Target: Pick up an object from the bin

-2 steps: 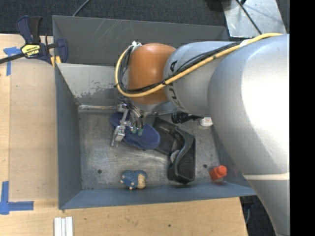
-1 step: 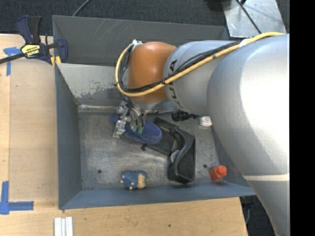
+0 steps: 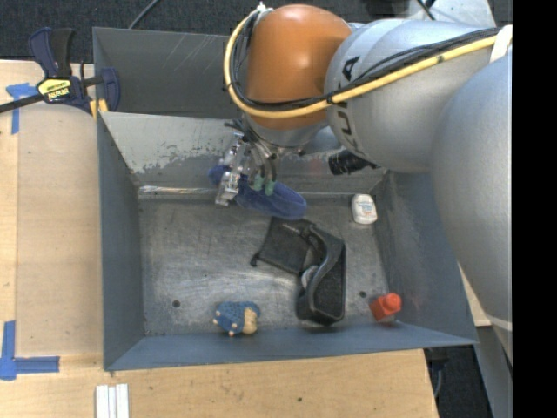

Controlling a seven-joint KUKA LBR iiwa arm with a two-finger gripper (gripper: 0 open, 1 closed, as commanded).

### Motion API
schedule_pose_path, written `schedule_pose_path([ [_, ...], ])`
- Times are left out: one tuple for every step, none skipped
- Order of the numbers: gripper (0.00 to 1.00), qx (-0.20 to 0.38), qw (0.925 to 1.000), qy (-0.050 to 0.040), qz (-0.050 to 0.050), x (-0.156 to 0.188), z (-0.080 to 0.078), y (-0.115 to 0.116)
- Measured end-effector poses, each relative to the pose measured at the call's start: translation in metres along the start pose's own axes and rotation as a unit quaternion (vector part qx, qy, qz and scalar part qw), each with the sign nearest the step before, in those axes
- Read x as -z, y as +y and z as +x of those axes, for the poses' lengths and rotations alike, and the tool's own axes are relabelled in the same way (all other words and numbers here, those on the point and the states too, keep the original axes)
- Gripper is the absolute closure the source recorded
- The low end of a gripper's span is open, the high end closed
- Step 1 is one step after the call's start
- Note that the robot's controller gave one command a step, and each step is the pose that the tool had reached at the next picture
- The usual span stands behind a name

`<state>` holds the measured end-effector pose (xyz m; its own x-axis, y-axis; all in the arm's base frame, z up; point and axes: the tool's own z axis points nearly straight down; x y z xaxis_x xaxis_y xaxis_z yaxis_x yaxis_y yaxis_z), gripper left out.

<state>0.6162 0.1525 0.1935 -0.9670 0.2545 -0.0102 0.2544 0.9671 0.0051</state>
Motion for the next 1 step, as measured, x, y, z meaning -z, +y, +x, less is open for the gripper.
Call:
schedule_pose_path([
  [1.0, 0.19, 0.9817, 0.0005, 0.0, 0.0785, -0.0024, -0.024],
])
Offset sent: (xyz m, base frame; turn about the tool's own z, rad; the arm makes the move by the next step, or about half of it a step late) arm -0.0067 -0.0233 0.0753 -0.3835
